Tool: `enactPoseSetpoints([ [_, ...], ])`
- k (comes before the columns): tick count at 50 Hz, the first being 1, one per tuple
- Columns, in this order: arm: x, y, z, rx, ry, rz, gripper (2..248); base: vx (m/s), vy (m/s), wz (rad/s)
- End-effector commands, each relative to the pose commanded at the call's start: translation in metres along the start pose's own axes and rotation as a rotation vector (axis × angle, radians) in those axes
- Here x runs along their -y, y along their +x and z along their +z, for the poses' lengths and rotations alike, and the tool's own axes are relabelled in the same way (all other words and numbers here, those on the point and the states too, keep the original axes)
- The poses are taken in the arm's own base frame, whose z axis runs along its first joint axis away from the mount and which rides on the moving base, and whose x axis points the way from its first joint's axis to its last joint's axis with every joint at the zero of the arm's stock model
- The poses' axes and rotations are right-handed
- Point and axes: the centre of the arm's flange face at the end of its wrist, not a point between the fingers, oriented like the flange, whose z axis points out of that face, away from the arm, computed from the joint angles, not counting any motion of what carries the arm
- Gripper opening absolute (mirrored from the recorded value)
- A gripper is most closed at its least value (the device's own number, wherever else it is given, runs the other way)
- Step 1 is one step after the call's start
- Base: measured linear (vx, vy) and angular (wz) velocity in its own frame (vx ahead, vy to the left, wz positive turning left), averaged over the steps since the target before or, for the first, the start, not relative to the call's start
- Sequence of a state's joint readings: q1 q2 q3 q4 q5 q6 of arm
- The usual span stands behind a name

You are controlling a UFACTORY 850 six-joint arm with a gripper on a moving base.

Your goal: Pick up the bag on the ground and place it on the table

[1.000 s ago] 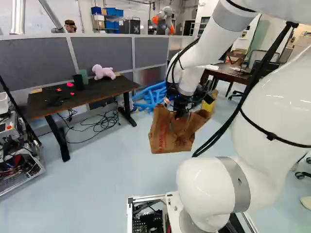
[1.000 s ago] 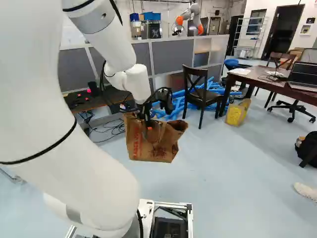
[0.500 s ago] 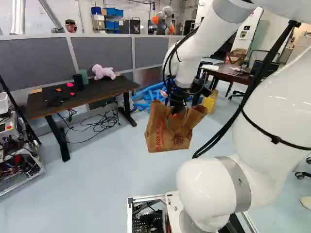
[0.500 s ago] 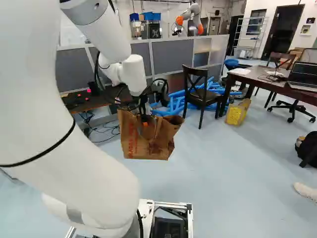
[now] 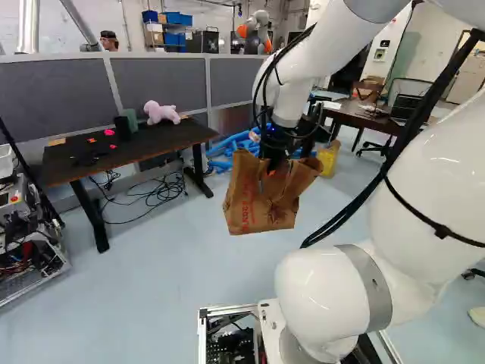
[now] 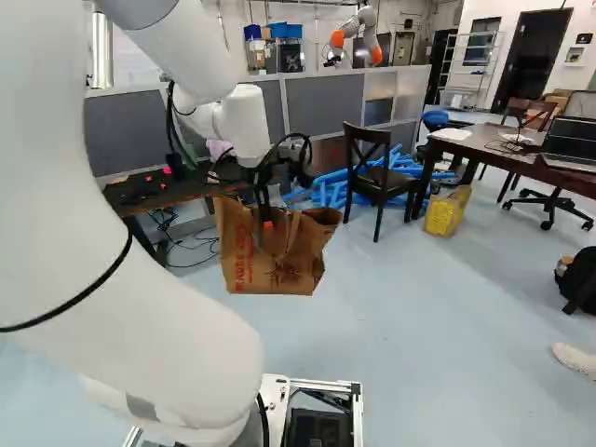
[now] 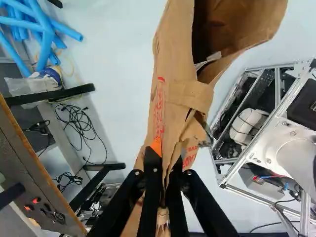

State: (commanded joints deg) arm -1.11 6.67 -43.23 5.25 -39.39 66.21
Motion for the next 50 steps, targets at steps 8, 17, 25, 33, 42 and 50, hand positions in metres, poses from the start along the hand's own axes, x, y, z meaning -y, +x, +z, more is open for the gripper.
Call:
enactPoseSetpoints([
  [8, 0.003, 0.0, -0.011, 0.002, -0.001, -0.002, 21, 0.0, 0.0, 0.0],
  [17, 0.007, 0.0, -0.023, 0.006, -0.004, -0.004, 21, 0.0, 0.0, 0.0],
  [25, 0.01, 0.0, -0.034, 0.01, -0.007, -0.006, 21, 0.0, 0.0, 0.0],
  [33, 0.013, 0.0, -0.045, 0.014, -0.012, -0.009, 21, 0.0, 0.0, 0.0],
  [42, 0.015, 0.0, -0.057, 0.019, -0.019, -0.011, 21, 0.0, 0.0, 0.0],
  [50, 0.018, 0.0, -0.068, 0.023, -0.024, -0.013, 21, 0.0, 0.0, 0.0],
])
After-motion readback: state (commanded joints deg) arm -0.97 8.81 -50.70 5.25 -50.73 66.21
